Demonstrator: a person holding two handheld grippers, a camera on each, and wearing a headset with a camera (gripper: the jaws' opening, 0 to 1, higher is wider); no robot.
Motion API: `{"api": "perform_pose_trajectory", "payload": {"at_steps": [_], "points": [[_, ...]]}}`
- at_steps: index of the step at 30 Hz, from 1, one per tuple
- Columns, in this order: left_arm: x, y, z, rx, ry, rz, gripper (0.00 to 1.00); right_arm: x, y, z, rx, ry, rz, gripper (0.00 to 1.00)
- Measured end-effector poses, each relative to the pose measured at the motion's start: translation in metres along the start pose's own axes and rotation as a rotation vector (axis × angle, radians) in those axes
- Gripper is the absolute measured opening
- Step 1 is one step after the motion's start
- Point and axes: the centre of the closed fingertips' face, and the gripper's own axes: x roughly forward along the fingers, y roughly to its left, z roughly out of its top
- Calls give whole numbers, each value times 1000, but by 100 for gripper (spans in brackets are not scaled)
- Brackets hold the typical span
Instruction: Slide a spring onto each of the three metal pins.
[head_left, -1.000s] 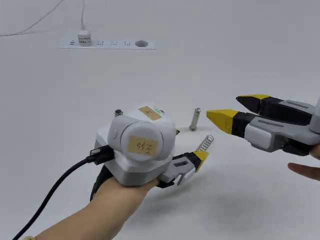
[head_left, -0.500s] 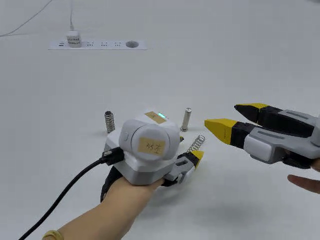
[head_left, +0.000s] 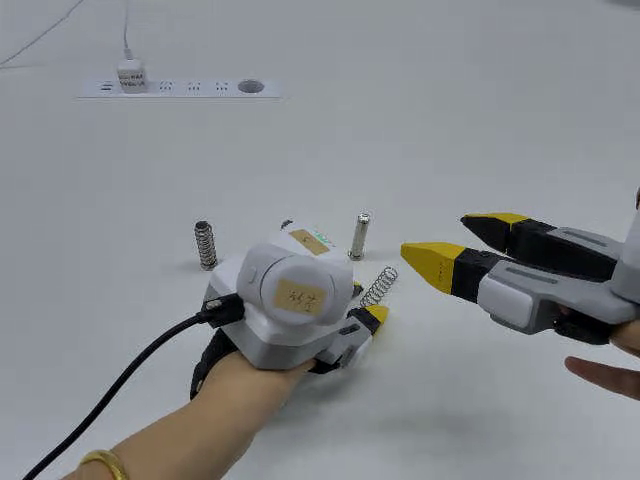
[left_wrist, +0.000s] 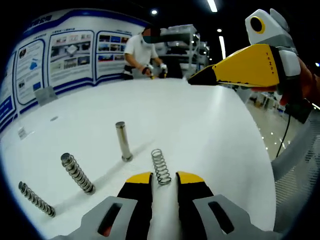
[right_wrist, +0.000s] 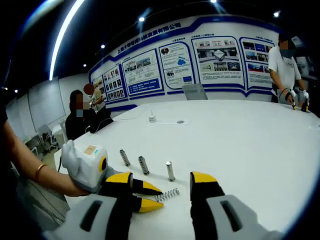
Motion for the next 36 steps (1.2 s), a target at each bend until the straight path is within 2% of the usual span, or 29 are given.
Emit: {"api": "perform_pose_trajectory", "payload": {"at_steps": [2, 5, 8, 10, 13, 17, 20, 24, 28, 32, 36], "points": [[0, 1, 0, 14, 6, 5, 14, 0, -1, -2, 3, 9, -5, 47], [0, 4, 0, 3, 12, 12, 12, 0, 0, -2, 10, 5, -7, 47], [1, 6, 0, -11, 20, 18, 11, 0, 0, -4, 5, 12, -10, 47], [2, 6, 0, -1, 35, 11, 11, 1, 0, -5, 5, 15, -10, 47], [1, 7, 0, -24, 47, 3, 10, 2, 1, -4, 7, 16, -8, 47], [-2, 3, -2, -39, 57, -24, 10, 3, 2, -1, 9, 14, -6, 47], [-6, -1, -1, -23, 59, -32, 10, 3, 2, 1, 13, 13, -4, 47], [-16, -5, 8, -20, 29, -50, 10, 3, 2, 0, 24, 19, -1, 48], [-28, -2, 16, -21, 1, -49, 10, 4, 4, 1, 46, 16, 9, 48], [-43, 1, 28, -66, -63, -58, 10, 5, 8, 3, 71, 8, 26, 49], [-58, 4, 34, -54, -96, -53, 10, 6, 14, 6, 78, 0, 50, 49]]}}
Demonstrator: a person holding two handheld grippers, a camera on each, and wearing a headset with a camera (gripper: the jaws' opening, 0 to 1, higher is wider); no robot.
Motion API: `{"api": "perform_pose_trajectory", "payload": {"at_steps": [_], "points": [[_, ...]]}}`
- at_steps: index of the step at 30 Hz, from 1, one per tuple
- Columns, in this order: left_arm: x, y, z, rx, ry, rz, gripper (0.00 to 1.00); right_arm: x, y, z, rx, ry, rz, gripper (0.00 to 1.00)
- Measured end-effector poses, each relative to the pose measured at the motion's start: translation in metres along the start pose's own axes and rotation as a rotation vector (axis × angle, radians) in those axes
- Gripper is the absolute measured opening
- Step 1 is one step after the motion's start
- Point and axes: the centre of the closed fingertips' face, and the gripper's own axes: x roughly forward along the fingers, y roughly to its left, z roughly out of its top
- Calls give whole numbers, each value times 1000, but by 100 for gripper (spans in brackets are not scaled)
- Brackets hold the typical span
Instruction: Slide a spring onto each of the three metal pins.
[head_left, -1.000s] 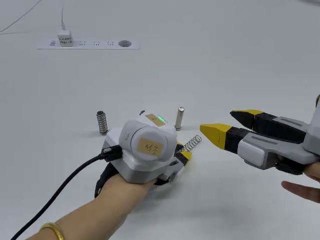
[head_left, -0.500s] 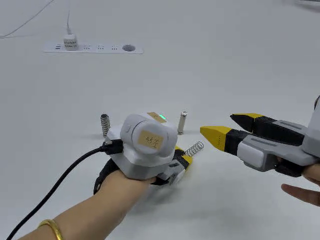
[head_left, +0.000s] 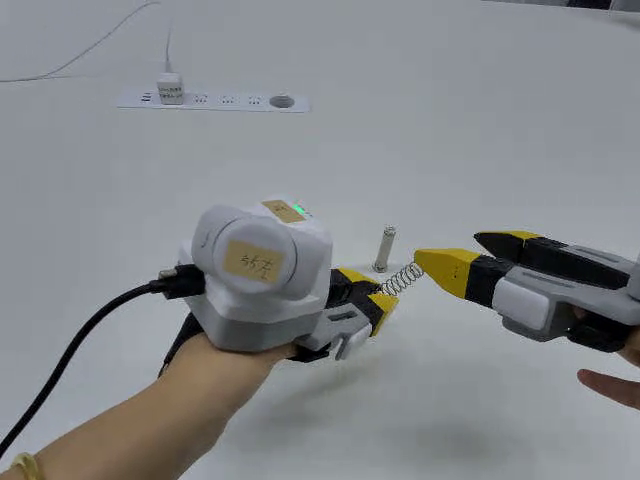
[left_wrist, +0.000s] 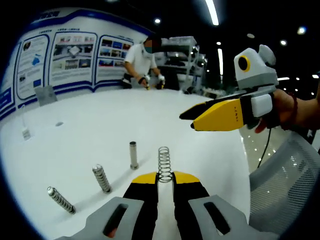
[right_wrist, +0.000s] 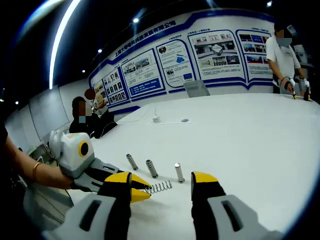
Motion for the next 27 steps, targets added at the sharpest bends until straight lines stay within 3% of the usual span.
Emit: {"api": "perform_pose_trajectory", "payload": {"at_steps": [11, 18, 27], "points": [[-28, -9, 20, -19, -123, -43, 10, 8, 18, 6, 53, -22, 68, 48], [-38, -15, 23, -34, -168, -80, 10, 11, 28, 7, 99, -29, 108, 44], [-50, -18, 32, -55, -231, -90, 10, 15, 41, 7, 166, -42, 155, 37]]}}
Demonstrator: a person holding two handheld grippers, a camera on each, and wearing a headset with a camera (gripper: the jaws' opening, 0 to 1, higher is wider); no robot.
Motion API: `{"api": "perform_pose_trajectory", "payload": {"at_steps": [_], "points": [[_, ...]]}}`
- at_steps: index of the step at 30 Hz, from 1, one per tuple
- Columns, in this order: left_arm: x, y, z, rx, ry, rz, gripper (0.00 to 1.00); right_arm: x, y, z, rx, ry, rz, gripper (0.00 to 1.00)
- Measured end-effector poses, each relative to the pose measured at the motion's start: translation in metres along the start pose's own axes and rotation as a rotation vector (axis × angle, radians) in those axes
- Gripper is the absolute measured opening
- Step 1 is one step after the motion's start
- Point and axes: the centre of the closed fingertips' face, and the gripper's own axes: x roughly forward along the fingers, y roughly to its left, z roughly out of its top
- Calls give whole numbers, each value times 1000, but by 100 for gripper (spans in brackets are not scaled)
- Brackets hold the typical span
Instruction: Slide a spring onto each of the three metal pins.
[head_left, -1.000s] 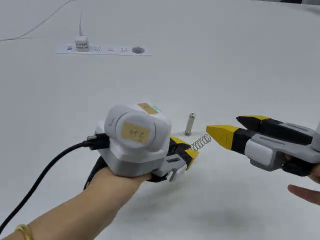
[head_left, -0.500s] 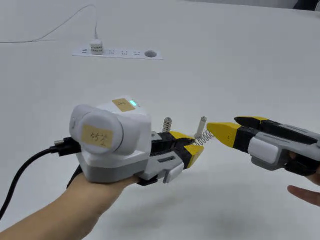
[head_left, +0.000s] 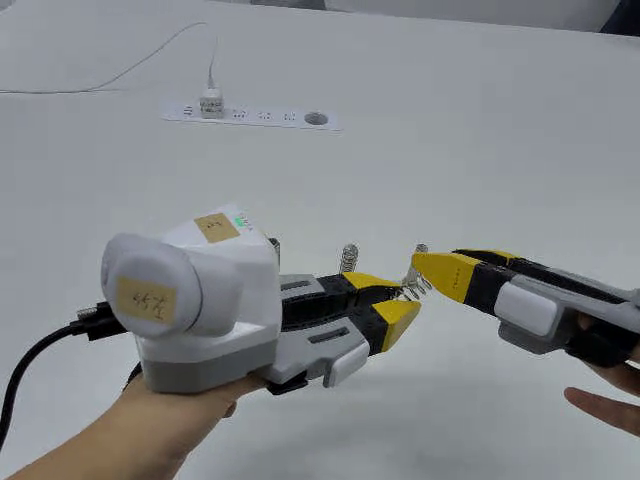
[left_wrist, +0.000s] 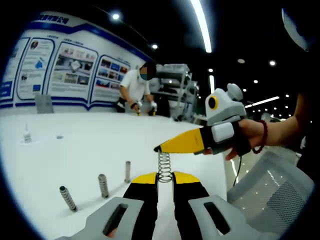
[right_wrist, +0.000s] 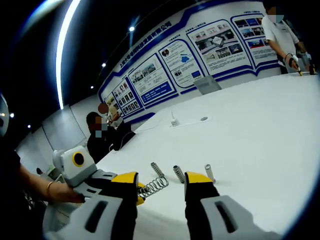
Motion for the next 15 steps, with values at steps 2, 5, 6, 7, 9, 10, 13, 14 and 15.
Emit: {"api": "perform_pose_trajectory", "payload": {"at_steps": [2, 5, 6, 7, 9, 10, 13, 14, 15], "points": [[-2, 0, 3, -9, -14, 4, 10, 1, 3, 0, 29, -6, 15, 35], [-5, 1, 6, -14, -27, 14, 10, 3, 5, -1, 56, -4, 27, 33], [-6, 2, 7, -18, -32, 19, 10, 4, 6, -1, 64, -5, 31, 33], [-7, 2, 7, -22, -37, 21, 10, 5, 8, -2, 76, -7, 38, 32], [-9, 2, 8, -26, -42, 23, 10, 6, 12, -1, 120, -15, 61, 32], [-9, 2, 8, -27, -43, 23, 10, 6, 13, -1, 130, -16, 65, 32], [-10, 1, 8, -29, -46, 21, 10, 7, 15, -2, 141, -18, 75, 31], [-10, 0, 8, -32, -50, 19, 10, 8, 15, -3, 147, -15, 76, 30], [-10, 0, 8, -34, -52, 18, 10, 8, 16, -3, 148, -15, 78, 30]]}}
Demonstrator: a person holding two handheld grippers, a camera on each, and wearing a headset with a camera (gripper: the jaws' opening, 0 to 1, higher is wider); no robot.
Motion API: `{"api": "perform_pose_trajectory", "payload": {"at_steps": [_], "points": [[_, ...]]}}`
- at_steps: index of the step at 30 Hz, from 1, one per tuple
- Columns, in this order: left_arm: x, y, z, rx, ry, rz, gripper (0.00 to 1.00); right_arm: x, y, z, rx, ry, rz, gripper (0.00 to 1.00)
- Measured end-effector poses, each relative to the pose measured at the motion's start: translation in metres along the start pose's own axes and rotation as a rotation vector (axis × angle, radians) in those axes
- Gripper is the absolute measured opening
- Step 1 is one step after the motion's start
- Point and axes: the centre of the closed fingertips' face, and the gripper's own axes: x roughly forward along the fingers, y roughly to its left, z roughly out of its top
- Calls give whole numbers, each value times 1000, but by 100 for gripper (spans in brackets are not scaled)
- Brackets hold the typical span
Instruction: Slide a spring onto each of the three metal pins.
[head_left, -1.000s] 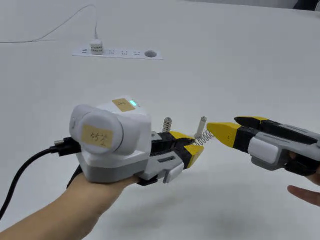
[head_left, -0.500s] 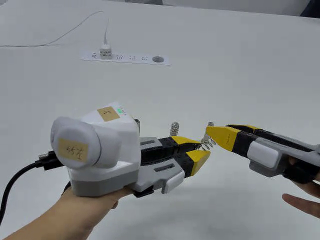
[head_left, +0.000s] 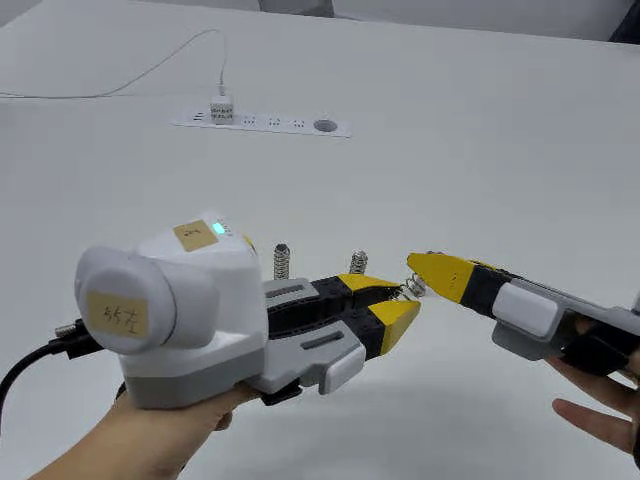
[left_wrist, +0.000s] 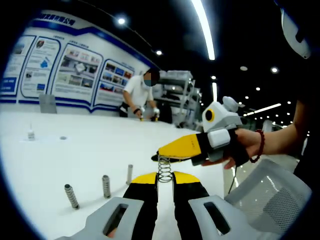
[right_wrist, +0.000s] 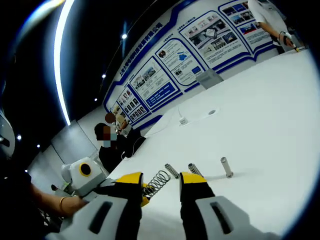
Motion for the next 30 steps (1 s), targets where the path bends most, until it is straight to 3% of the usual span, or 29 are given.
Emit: {"api": "perform_pose_trajectory", "payload": {"at_steps": [11, 20, 25, 30], "points": [[2, -5, -1, -9, -9, -6, 10, 0, 2, 1, 156, -37, 54, 21], [2, -6, -2, -7, -9, -10, 10, 0, 3, -3, 174, -25, 58, 15], [4, -6, -5, 1, 5, -8, 10, 1, 11, -3, 193, -21, 90, 12], [4, -4, -7, 2, 14, 3, 11, 3, 12, -4, 151, -13, 81, 12]]}}
